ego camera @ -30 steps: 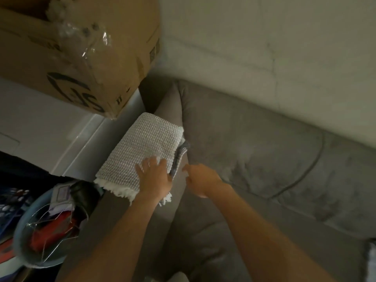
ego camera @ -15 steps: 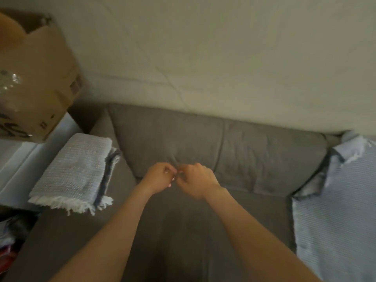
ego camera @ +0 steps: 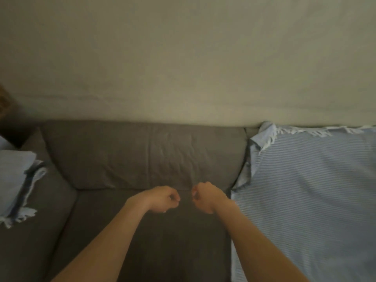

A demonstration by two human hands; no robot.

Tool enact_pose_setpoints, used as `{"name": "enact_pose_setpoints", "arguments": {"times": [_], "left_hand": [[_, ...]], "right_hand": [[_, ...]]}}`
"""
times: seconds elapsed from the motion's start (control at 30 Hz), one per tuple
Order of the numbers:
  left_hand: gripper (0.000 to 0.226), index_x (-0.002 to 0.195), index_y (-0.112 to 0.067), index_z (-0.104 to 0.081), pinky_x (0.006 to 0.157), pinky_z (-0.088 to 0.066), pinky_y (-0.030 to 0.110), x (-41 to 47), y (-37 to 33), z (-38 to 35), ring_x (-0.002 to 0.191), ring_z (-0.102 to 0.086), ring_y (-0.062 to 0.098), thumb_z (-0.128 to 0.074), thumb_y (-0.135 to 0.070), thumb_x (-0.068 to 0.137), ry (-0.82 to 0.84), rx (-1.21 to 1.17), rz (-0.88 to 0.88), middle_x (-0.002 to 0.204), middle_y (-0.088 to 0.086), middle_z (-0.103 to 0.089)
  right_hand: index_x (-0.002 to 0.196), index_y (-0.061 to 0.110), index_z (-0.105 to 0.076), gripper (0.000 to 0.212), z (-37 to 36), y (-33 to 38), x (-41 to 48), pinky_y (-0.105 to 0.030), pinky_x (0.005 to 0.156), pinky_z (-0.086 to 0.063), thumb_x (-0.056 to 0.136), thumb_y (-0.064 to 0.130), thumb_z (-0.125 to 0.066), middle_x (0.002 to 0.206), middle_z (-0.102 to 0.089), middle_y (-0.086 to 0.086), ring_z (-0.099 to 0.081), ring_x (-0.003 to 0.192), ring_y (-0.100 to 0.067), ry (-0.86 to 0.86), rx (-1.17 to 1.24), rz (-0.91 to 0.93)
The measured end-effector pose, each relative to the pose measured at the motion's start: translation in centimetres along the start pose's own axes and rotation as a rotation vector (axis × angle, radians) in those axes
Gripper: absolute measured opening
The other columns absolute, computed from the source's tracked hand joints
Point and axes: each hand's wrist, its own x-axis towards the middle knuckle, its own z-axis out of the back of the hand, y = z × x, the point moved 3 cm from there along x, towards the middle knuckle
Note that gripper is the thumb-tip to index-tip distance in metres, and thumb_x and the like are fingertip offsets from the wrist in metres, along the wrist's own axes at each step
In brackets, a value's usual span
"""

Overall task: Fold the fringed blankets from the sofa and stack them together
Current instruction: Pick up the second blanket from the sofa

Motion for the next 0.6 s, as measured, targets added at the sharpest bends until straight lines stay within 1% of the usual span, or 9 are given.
{"name": "enact_pose_setpoints", "arguments": {"times": [0.03, 0.1, 0.2, 0.27, 0.33, 0.43, 0.5, 0.53, 0.6], "left_hand": [[0.031, 0.132, -0.033, -0.068, 0.093, -0.058, 0.032, 0.3, -1.3, -0.5, 0.090, -0.077, 0.014, -0.059, -0.040, 0.103, 0.000, 0.005, -0.006, 0.111, -0.008, -0.069], [0.031, 0.131, -0.030, -0.069, 0.094, -0.057, 0.031, 1.5, -4.8, -1.0, 0.091, -0.075, 0.013, -0.058, -0.037, 0.103, -0.027, 0.026, -0.023, 0.115, -0.007, -0.071], [0.029, 0.127, -0.025, -0.073, 0.095, -0.055, 0.030, 3.4, -8.0, -0.7, 0.099, -0.073, 0.015, -0.058, -0.030, 0.103, -0.119, 0.031, -0.069, 0.124, -0.002, -0.074], [0.028, 0.123, -0.022, -0.075, 0.092, -0.055, 0.029, 5.2, -10.0, -0.1, 0.102, -0.074, 0.017, -0.056, -0.025, 0.103, -0.191, 0.018, -0.119, 0.121, -0.001, -0.076], [0.027, 0.121, -0.022, -0.076, 0.091, -0.054, 0.028, 7.5, -12.6, 0.1, 0.101, -0.075, 0.018, -0.056, -0.024, 0.103, -0.232, -0.013, -0.174, 0.119, -0.001, -0.077], [0.025, 0.118, -0.022, -0.076, 0.091, -0.057, 0.031, 10.8, -16.6, 0.3, 0.088, -0.072, 0.013, -0.056, -0.022, 0.103, -0.233, -0.045, -0.239, 0.117, 0.000, -0.078], [0.024, 0.117, -0.024, -0.075, 0.089, -0.058, 0.032, 12.7, -19.3, 0.0, 0.082, -0.072, 0.011, -0.055, -0.022, 0.104, -0.198, -0.056, -0.275, 0.116, 0.001, -0.077], [0.024, 0.117, -0.024, -0.075, 0.089, -0.058, 0.032, 13.6, -20.8, -0.2, 0.082, -0.073, 0.013, -0.054, -0.023, 0.104, -0.180, -0.046, -0.298, 0.116, 0.001, -0.077], [0.026, 0.120, -0.021, -0.074, 0.091, -0.056, 0.033, 14.6, -23.6, -0.7, 0.091, -0.074, 0.018, -0.054, -0.023, 0.105, -0.158, -0.011, -0.327, 0.118, 0.002, -0.076]], "right_hand": [[0.115, 0.020, -0.070, 0.029, 0.2, -1.5, -0.3, -0.043, 0.093, -0.054, 0.093, 0.034, -0.057, 0.124, -0.068, -0.016, -0.065, 0.116, -0.040, -0.008, 0.013, -0.004], [0.110, 0.018, -0.069, 0.028, 1.5, -4.8, -1.1, -0.043, 0.090, -0.054, 0.093, 0.033, -0.053, 0.121, -0.069, -0.017, -0.065, 0.114, -0.041, -0.023, 0.020, -0.015], [0.106, 0.015, -0.070, 0.027, 3.5, -7.6, -1.8, -0.044, 0.089, -0.057, 0.091, 0.029, -0.053, 0.116, -0.072, -0.017, -0.067, 0.112, -0.041, -0.041, 0.033, -0.006], [0.106, 0.016, -0.070, 0.025, 4.9, -9.5, -2.2, -0.045, 0.088, -0.057, 0.090, 0.027, -0.055, 0.114, -0.073, -0.017, -0.067, 0.111, -0.041, -0.049, 0.017, -0.001], [0.104, 0.019, -0.068, 0.025, 6.2, -12.2, -2.8, -0.044, 0.085, -0.057, 0.087, 0.030, -0.053, 0.111, -0.073, -0.015, -0.067, 0.108, -0.039, -0.068, 0.002, -0.007], [0.105, 0.021, -0.069, 0.035, 8.2, -16.1, -4.1, -0.045, 0.086, -0.059, 0.083, 0.037, -0.048, 0.108, -0.074, -0.009, -0.069, 0.105, -0.034, -0.094, -0.005, -0.046], [0.107, 0.023, -0.070, 0.037, 9.9, -18.6, -4.8, -0.045, 0.088, -0.059, 0.081, 0.037, -0.047, 0.110, -0.074, -0.009, -0.069, 0.106, -0.035, -0.136, -0.017, -0.089], [0.108, 0.023, -0.069, 0.036, 10.7, -20.0, -5.0, -0.045, 0.089, -0.058, 0.083, 0.036, -0.049, 0.112, -0.073, -0.010, -0.068, 0.106, -0.035, -0.150, -0.021, -0.111], [0.112, 0.023, -0.070, 0.034, 12.2, -22.5, -5.1, -0.046, 0.090, -0.058, 0.086, 0.035, -0.051, 0.116, -0.071, -0.011, -0.067, 0.107, -0.035, -0.189, -0.028, -0.145]]}}
